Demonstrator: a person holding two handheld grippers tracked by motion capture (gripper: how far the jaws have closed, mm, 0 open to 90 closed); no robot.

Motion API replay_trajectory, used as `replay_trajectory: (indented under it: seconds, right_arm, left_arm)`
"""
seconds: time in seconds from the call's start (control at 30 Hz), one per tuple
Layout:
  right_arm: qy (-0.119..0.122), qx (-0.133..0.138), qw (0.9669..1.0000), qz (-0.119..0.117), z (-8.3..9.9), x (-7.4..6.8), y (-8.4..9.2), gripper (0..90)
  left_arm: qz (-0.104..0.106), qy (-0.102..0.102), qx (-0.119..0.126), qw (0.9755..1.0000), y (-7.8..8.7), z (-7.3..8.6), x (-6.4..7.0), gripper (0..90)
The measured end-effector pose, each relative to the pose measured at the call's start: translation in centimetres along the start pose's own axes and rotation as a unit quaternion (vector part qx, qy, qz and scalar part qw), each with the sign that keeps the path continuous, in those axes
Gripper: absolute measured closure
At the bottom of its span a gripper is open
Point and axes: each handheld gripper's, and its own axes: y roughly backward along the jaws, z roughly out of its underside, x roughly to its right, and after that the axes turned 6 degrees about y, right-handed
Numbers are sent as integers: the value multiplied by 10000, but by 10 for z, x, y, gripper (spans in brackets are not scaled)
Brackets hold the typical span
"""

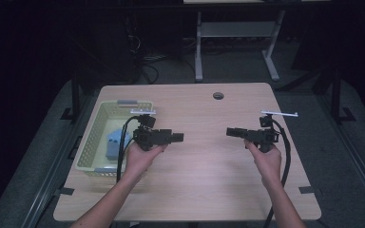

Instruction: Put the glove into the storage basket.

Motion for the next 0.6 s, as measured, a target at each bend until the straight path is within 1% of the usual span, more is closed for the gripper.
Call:
replay_trajectory:
  seconds: [0.03,0.1,0.13,0.2,0.37,0.43,0.47,0.6]
  right_arm:
    - [0,0,10000,0,0,0,0,393]
    - [-25,48,10000,13,3,4,5,393]
    - [-25,48,10000,13,3,4,5,393]
    - [-65,77,9999,39,6,9,10,391]
    - [-144,84,9998,55,12,15,17,381]
    - [-142,99,9998,62,14,18,21,381]
    - [-192,106,9997,81,17,22,25,381]
    - [-248,110,9996,110,23,27,30,376]
  left_arm:
    - [10,-33,-20,10000,-2,0,1,269]
    - [20,-43,-30,10000,-6,1,4,268]
    - [20,-43,-30,10000,-6,1,4,268]
    - [20,-126,-44,9999,-10,2,7,269]
    - [46,-183,-65,9998,-15,4,11,269]
    - [70,-198,-82,9997,-17,5,13,268]
    - [107,-202,-83,9997,-20,7,14,266]
    - [153,-231,-90,9996,-23,9,16,266]
